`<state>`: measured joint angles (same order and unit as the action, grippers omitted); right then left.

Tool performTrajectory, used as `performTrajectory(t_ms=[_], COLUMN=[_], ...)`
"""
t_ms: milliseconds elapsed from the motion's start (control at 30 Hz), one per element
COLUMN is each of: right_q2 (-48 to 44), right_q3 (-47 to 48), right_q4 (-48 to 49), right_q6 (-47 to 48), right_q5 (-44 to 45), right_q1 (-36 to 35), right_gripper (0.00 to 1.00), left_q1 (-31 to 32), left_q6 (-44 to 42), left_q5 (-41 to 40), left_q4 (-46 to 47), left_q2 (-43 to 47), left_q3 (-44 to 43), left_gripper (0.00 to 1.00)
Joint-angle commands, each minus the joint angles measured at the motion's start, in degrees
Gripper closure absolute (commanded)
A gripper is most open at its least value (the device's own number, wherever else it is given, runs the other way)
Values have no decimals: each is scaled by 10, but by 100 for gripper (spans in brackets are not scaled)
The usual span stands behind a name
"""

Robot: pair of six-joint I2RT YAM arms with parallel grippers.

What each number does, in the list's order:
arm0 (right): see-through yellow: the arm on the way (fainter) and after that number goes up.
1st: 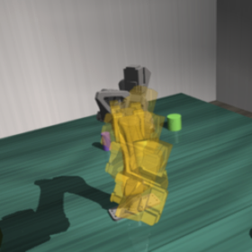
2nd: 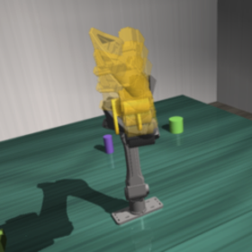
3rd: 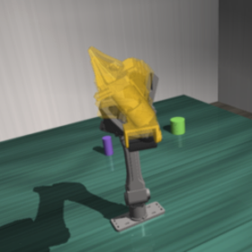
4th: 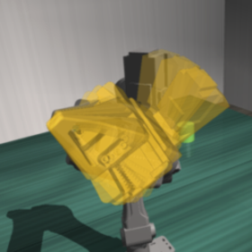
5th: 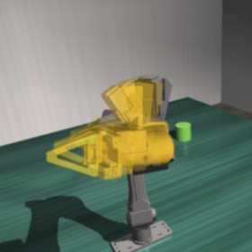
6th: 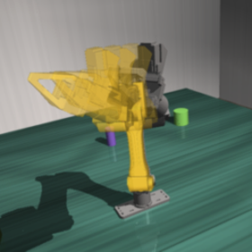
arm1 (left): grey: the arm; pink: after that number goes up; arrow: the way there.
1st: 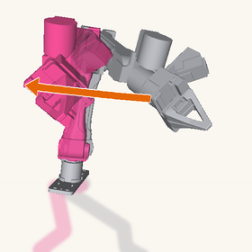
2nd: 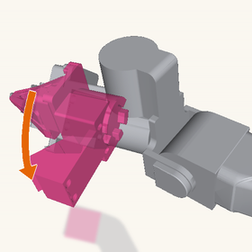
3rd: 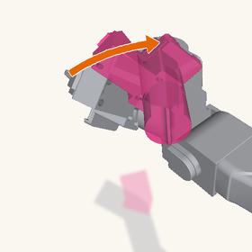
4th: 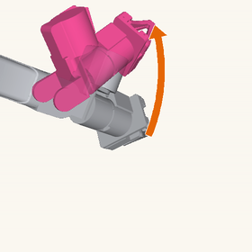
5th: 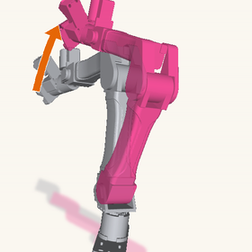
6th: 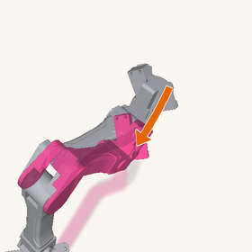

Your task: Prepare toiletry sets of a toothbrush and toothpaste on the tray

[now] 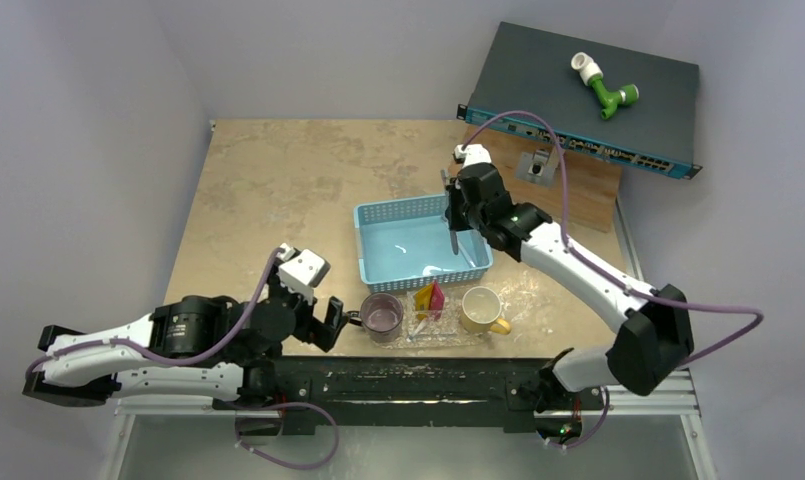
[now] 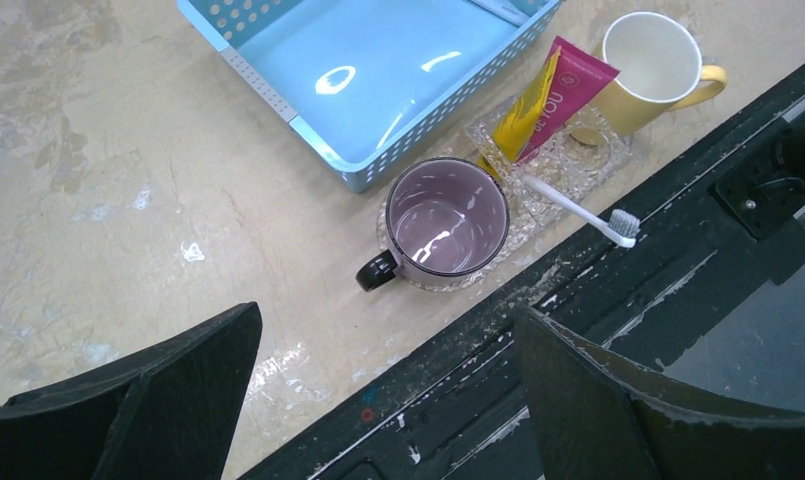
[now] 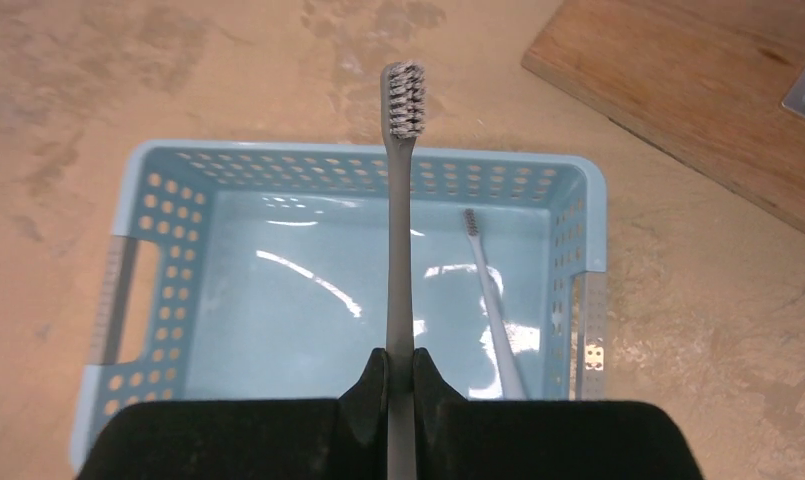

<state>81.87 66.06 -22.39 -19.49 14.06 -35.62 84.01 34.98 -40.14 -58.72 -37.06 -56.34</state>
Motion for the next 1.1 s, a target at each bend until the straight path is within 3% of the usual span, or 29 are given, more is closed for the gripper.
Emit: performTrajectory(t_ms=[0, 433, 633, 833, 1067], right_q2=[-71, -221, -246, -250, -233], right_q3=[-14, -98, -155, -197, -246], right_q4=[55, 166, 257, 379, 546], right_q6=[-9, -34, -110, -174, -267], right_q5=[-49, -231, -322, -384, -389], right_q1=[-9, -33, -41, -69, -120], right_gripper=[100, 100, 100, 100, 100], left_q1=[-2, -5, -27, -89, -165], left_q6=[5, -15, -21, -8, 6], left_q5=[15, 87, 164, 272, 389], left_q4=[53, 226, 296, 346, 409], left_q2=[-8, 24, 43, 46, 58], left_q3=[-2, 36, 63, 89, 125], left_gripper=[3, 3, 3, 3, 5])
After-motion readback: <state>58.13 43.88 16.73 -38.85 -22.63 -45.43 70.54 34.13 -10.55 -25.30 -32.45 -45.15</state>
